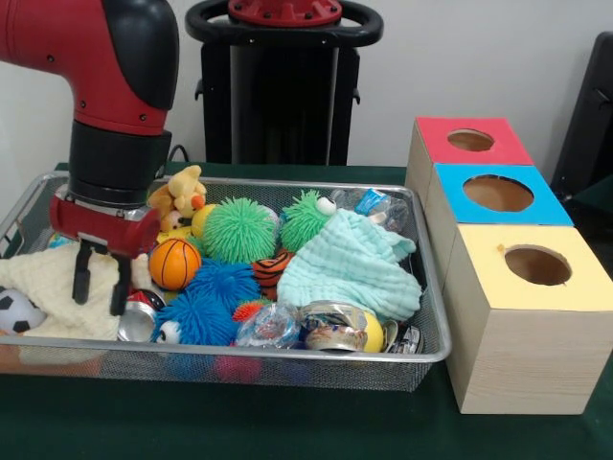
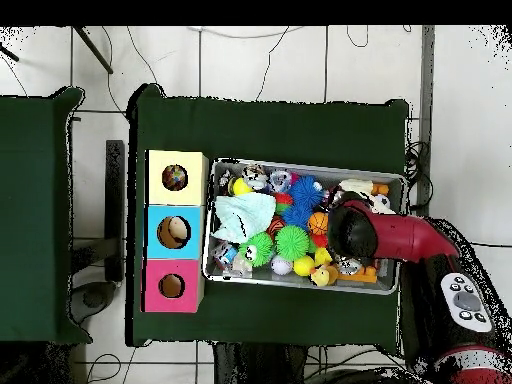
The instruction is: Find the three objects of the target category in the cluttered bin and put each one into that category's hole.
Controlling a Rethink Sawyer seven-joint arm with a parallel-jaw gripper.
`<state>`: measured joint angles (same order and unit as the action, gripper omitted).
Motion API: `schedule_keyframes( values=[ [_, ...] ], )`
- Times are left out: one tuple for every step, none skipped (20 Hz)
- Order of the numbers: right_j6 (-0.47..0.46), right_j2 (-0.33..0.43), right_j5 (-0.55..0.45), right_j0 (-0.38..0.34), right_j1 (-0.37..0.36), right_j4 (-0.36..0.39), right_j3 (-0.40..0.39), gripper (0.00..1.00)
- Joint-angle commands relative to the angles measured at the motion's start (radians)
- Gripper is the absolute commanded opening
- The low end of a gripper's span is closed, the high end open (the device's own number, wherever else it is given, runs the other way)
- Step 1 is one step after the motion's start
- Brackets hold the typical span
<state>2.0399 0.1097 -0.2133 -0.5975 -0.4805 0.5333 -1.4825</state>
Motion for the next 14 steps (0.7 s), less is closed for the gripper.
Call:
schedule_keyframes(
  values=[
    [-0.078,0.115,-0.004,-0.037,0.012,0.061,-0.043,0.0],
    [-0.077,0.118,-0.001,-0.039,0.012,0.061,-0.044,0.0],
    [-0.076,0.121,0.001,-0.042,0.012,0.061,-0.045,0.0],
    [-0.076,0.121,-0.001,-0.041,0.012,0.062,-0.044,0.0],
    [-0.078,0.118,-0.006,-0.037,0.011,0.063,-0.042,0.0],
    [-0.08,0.116,-0.011,-0.033,0.011,0.065,-0.04,0.0],
    [-0.084,0.114,-0.019,-0.03,0.01,0.066,-0.037,0.0],
    [-0.084,0.113,-0.021,-0.029,0.01,0.067,-0.038,0.0],
    [-0.084,0.112,-0.023,-0.028,0.009,0.067,-0.038,0.0],
    [-0.083,0.11,-0.022,-0.027,0.009,0.068,-0.038,0.0],
    [-0.08,0.107,-0.022,-0.026,0.011,0.068,-0.038,0.0],
    [-0.077,0.103,-0.02,-0.024,0.012,0.069,-0.037,0.0],
    [-0.073,0.099,-0.017,-0.022,0.013,0.069,-0.037,0.0],
    [-0.071,0.095,-0.017,-0.02,0.013,0.07,-0.036,0.0]
  ],
)
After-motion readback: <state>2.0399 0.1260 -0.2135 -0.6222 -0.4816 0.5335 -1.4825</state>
